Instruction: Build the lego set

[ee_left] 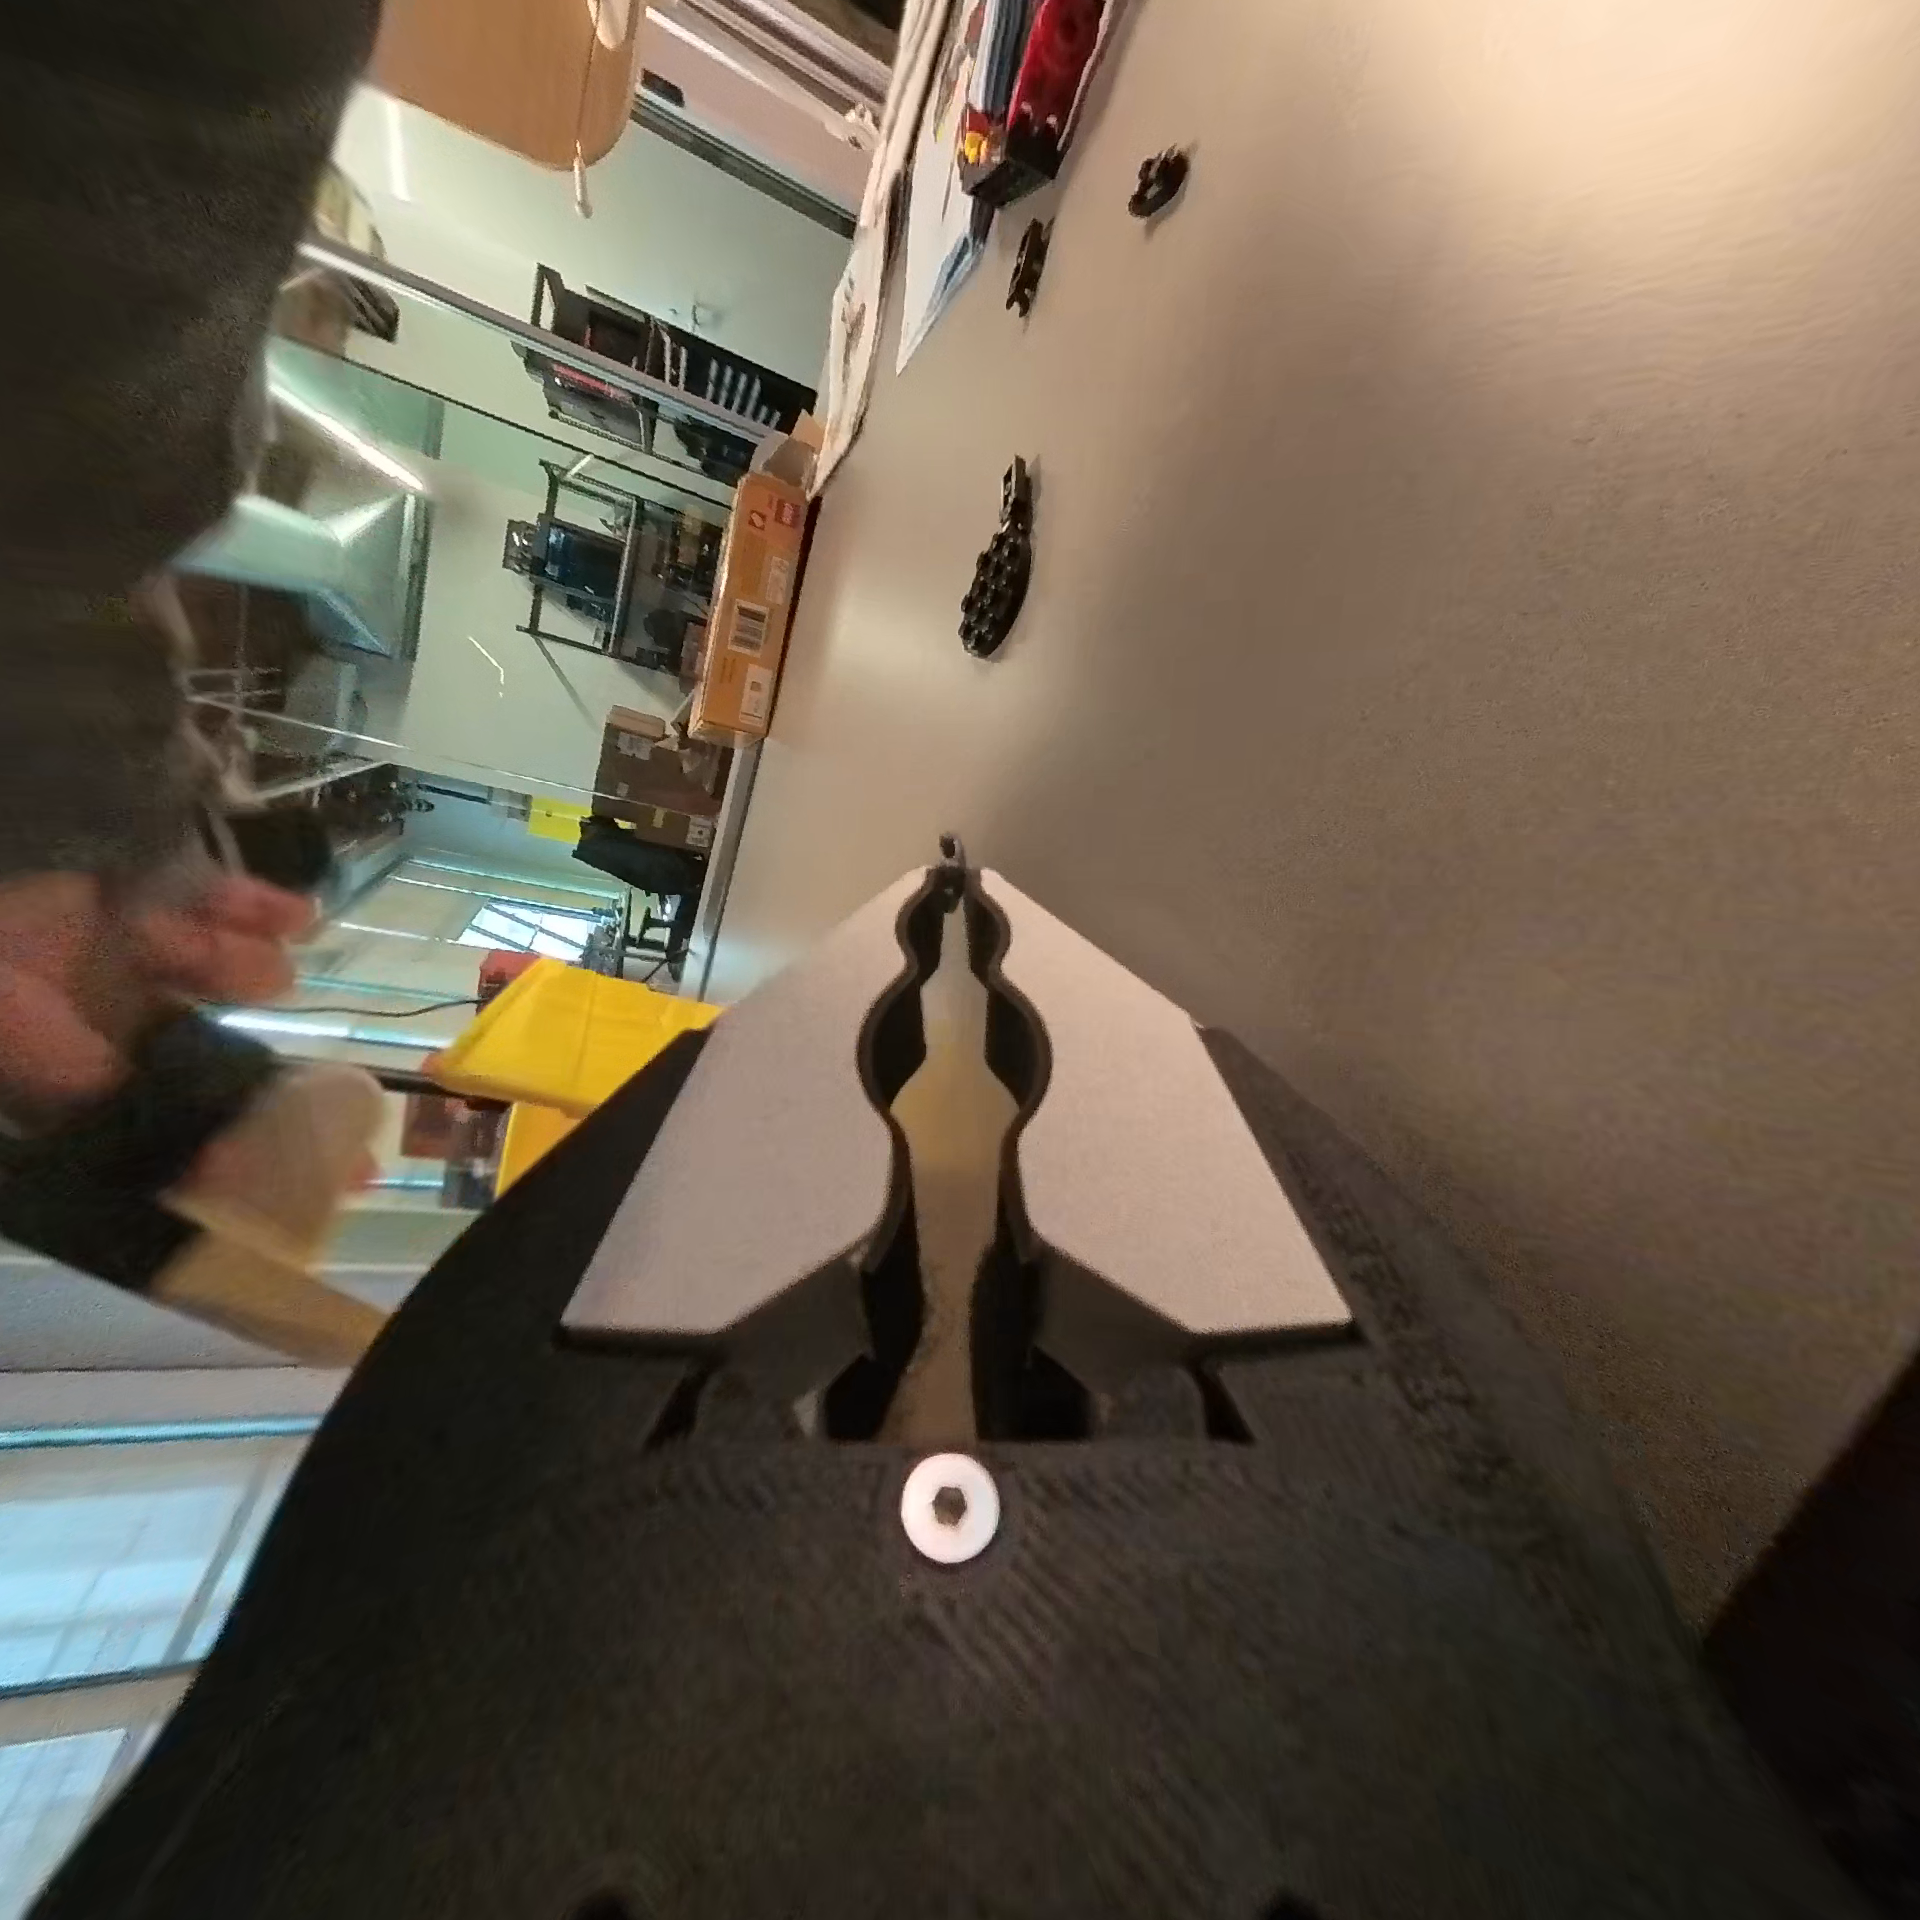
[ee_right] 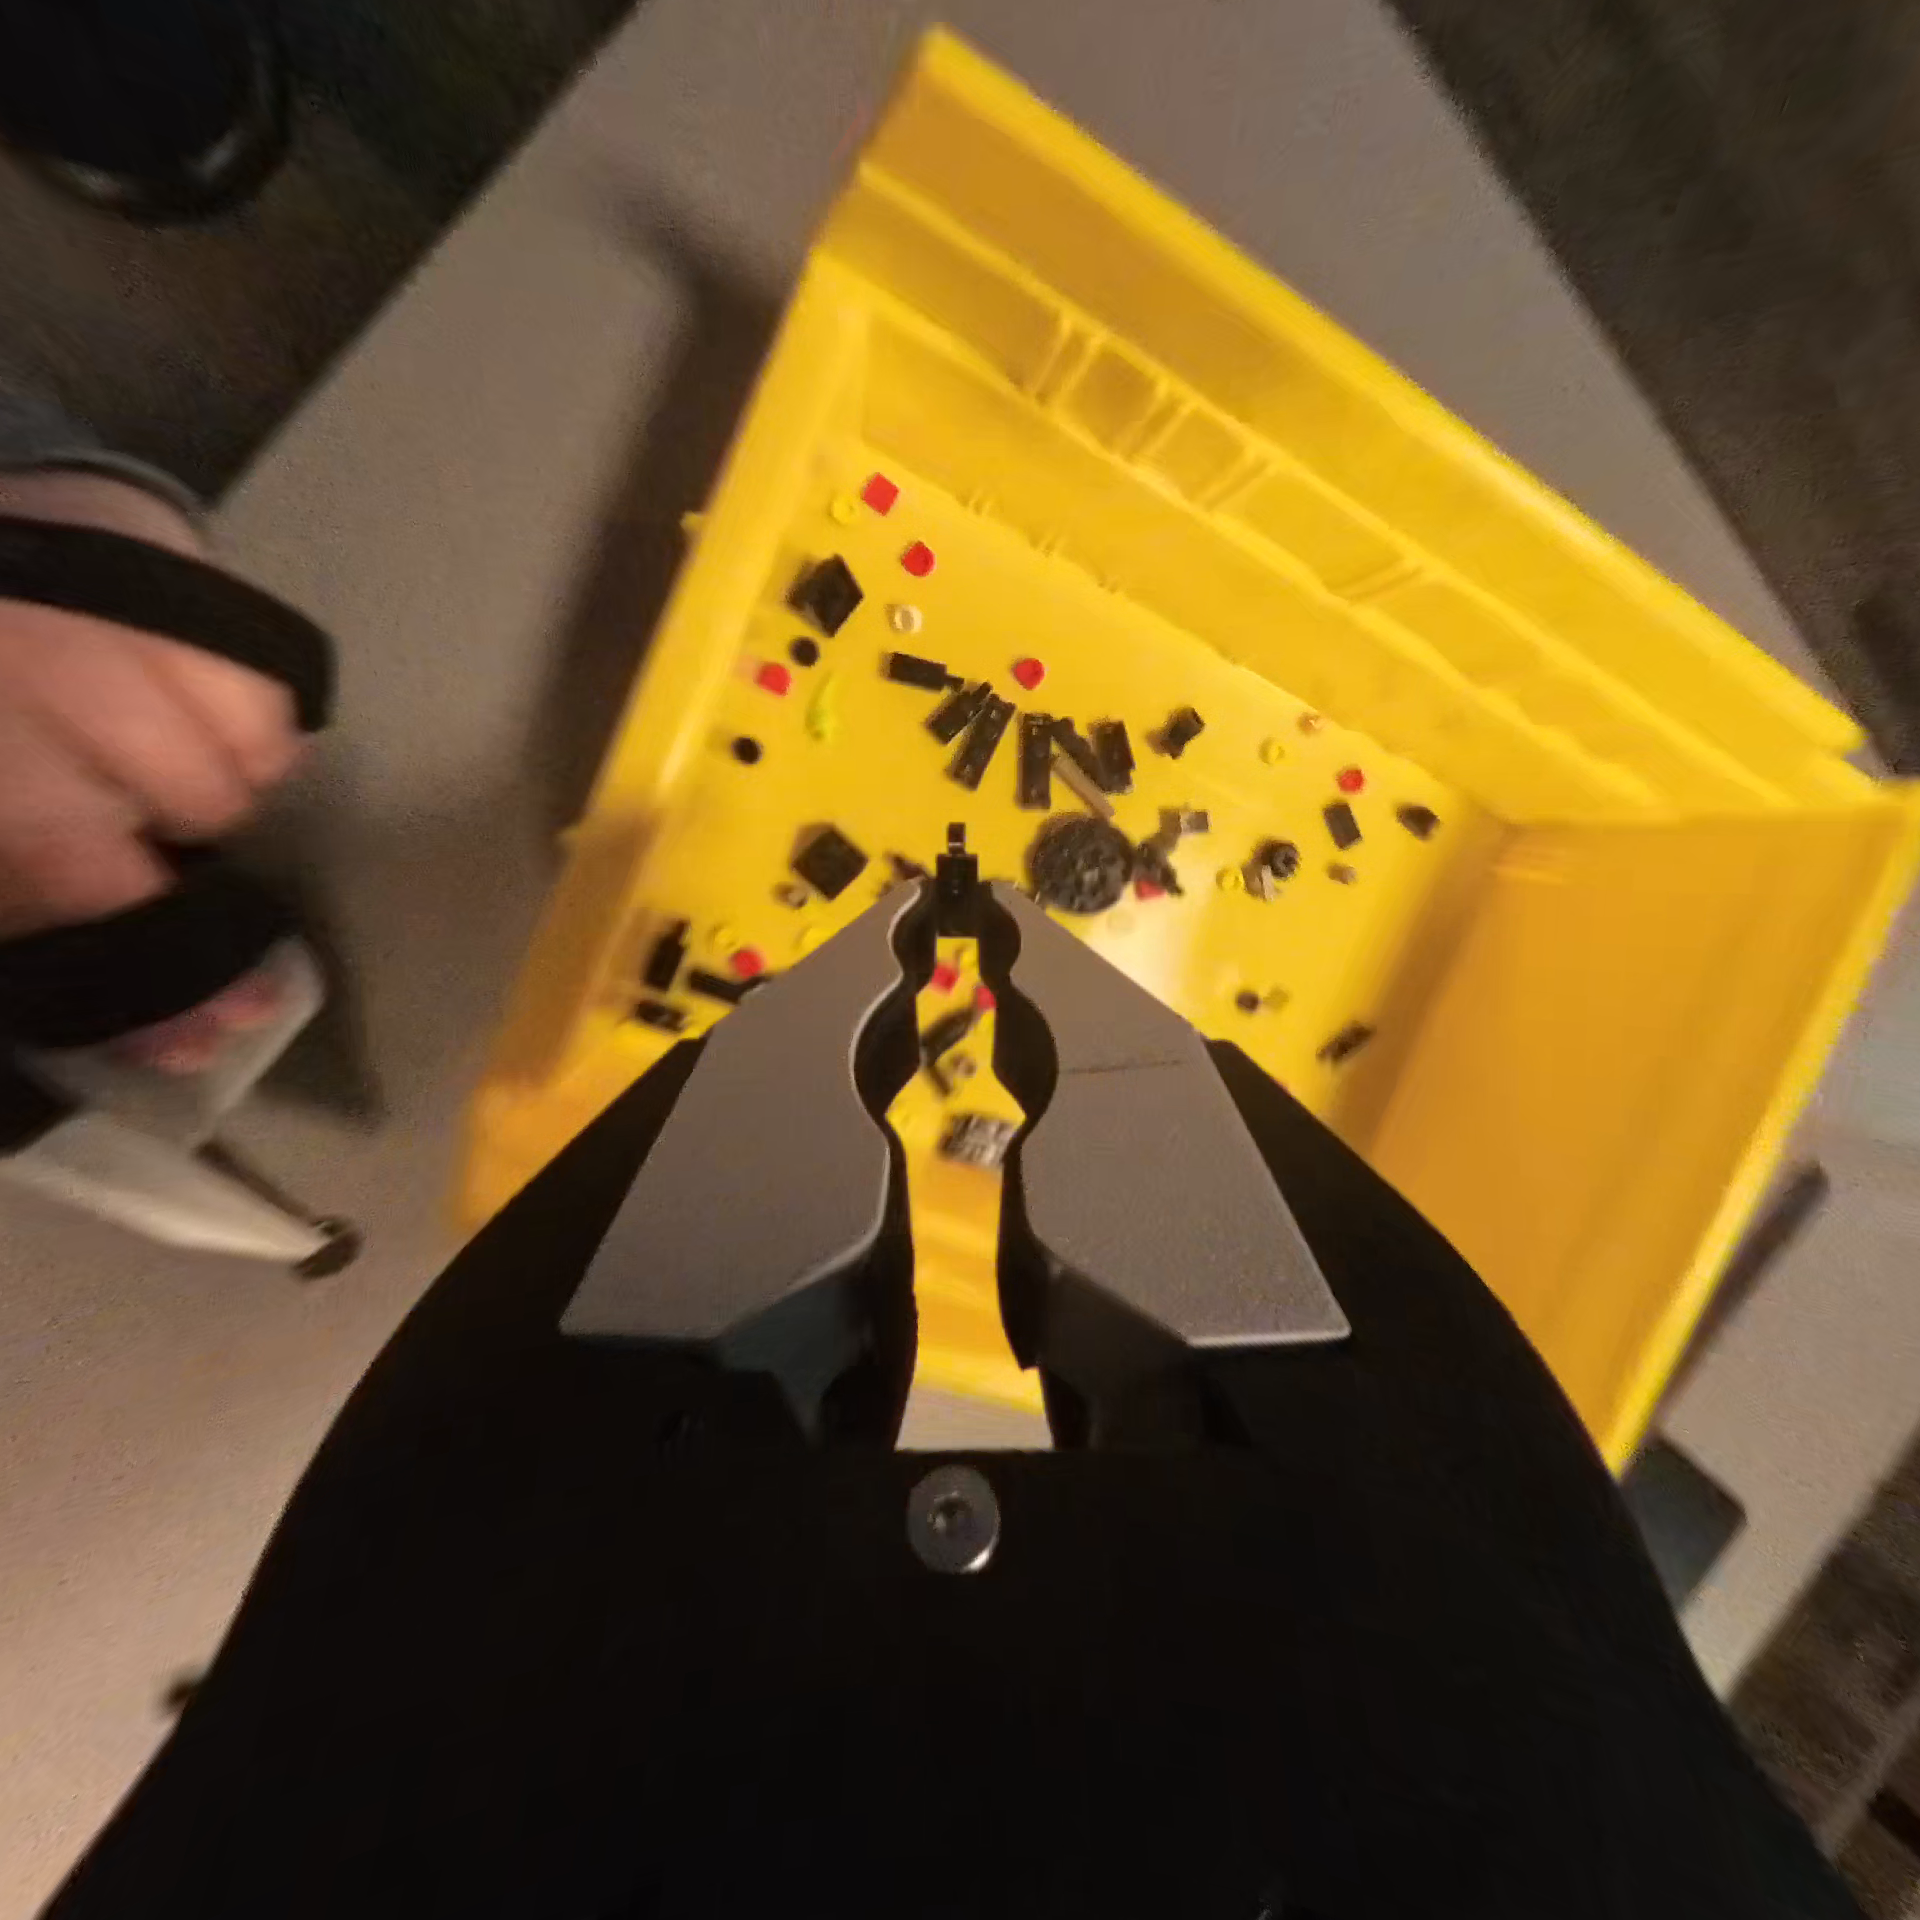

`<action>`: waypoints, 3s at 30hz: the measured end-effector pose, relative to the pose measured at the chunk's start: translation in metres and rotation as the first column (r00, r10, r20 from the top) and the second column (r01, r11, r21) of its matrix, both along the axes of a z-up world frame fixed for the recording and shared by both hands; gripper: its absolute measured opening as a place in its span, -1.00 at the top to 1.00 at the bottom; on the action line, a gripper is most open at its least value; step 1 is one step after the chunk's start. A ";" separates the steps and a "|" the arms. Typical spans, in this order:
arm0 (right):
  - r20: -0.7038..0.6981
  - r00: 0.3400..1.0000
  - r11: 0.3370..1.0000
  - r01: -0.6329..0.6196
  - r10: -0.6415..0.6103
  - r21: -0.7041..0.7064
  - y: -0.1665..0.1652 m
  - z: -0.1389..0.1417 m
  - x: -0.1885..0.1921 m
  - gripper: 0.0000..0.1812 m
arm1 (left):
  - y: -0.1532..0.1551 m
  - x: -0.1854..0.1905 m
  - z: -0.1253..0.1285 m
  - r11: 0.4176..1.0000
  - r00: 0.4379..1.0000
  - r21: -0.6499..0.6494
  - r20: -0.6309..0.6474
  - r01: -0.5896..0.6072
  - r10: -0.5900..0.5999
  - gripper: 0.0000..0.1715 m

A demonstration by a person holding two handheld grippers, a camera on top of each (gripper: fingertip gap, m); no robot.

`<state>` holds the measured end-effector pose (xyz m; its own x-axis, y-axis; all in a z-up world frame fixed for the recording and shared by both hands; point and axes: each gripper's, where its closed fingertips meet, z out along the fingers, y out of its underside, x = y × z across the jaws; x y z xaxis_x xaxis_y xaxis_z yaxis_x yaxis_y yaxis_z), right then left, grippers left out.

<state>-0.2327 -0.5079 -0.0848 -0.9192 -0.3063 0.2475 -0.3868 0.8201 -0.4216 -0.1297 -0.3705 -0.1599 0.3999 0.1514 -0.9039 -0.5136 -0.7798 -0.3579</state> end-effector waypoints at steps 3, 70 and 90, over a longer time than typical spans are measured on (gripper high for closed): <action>0.031 0.994 0.994 0.103 -0.102 -0.036 0.060 0.025 0.035 0.94 | 0.001 0.004 0.005 0.999 0.999 0.025 -0.026 0.026 -0.025 0.97; 0.097 0.776 0.730 0.621 -0.623 -0.285 0.263 -0.086 0.102 0.68 | 0.073 0.013 0.015 0.823 0.349 0.434 0.884 -0.367 -0.311 0.99; 0.340 0.692 0.690 0.708 -0.637 -0.150 0.235 -0.094 0.079 0.77 | 0.079 0.022 0.008 0.861 0.317 0.402 0.898 -0.312 -0.304 1.00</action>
<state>-0.1534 -0.2731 -0.1785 -0.8877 0.4591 -0.0365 0.3716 0.6671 -0.6456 -0.1077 -0.2913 -0.1518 0.8890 0.3777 0.2589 0.4009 -0.3690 -0.8385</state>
